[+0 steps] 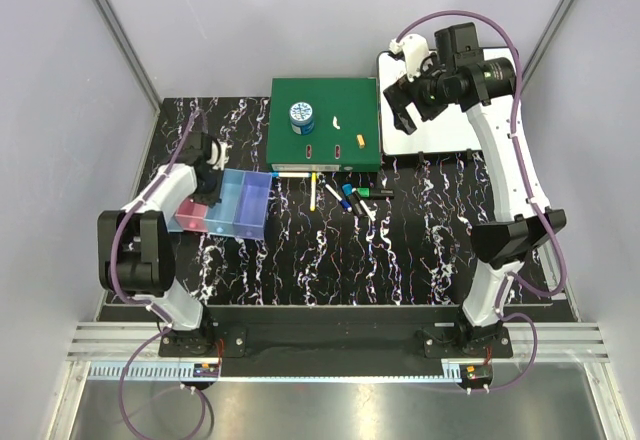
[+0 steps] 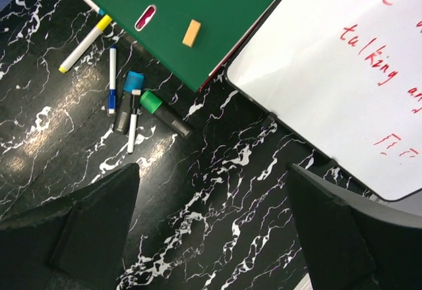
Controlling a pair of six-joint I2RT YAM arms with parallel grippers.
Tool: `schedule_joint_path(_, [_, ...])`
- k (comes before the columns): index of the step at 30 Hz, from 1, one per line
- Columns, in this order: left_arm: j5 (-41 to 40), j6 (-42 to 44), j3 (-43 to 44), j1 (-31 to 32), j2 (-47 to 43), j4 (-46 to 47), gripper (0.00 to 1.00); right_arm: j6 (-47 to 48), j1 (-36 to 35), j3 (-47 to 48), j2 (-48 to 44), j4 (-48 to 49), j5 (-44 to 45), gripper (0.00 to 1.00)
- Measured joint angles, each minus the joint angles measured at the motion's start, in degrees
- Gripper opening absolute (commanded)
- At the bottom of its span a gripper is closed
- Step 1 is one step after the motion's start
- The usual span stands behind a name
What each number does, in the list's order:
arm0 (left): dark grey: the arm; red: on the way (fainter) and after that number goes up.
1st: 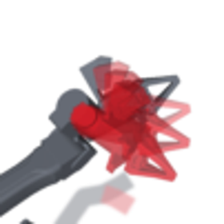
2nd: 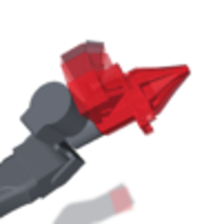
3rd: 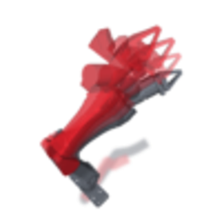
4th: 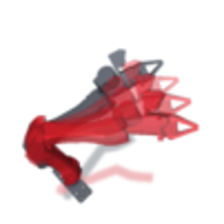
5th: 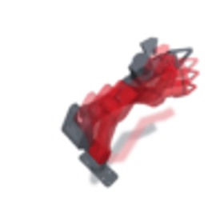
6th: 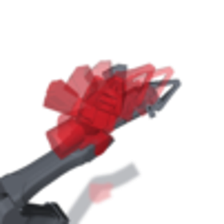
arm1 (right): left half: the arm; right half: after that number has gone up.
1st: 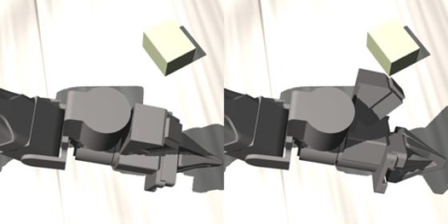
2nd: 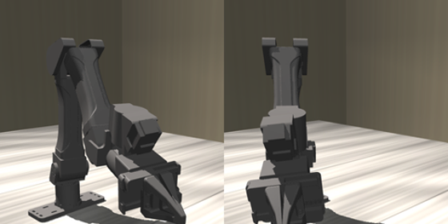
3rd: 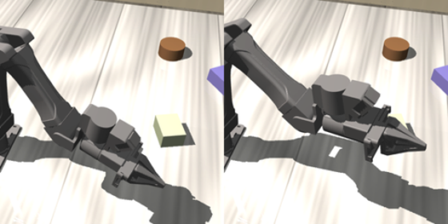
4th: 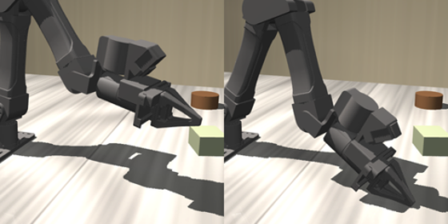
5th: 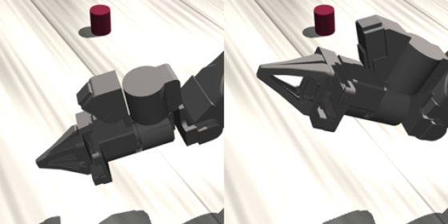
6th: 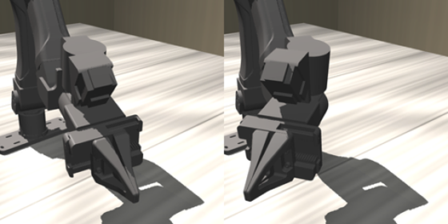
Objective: Sort the stationery into containers
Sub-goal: Move the storage box to the center of the board.
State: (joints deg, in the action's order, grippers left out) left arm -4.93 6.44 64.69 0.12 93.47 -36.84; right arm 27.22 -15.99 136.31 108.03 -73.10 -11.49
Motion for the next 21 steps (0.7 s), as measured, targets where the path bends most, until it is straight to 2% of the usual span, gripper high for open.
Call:
schedule_joint_path(9, [0.8,1.3,-3.4,8.2,-3.3,-3.3,0.0,-0.5,-0.4,-6.8,-3.4,0.0,-0.2,1.0])
schedule_joint_path(21, [1.1,2.3,-4.5,12.1,-3.4,-3.5,0.0,-0.5,-0.7,-10.8,-7.8,0.0,-0.2,1.0])
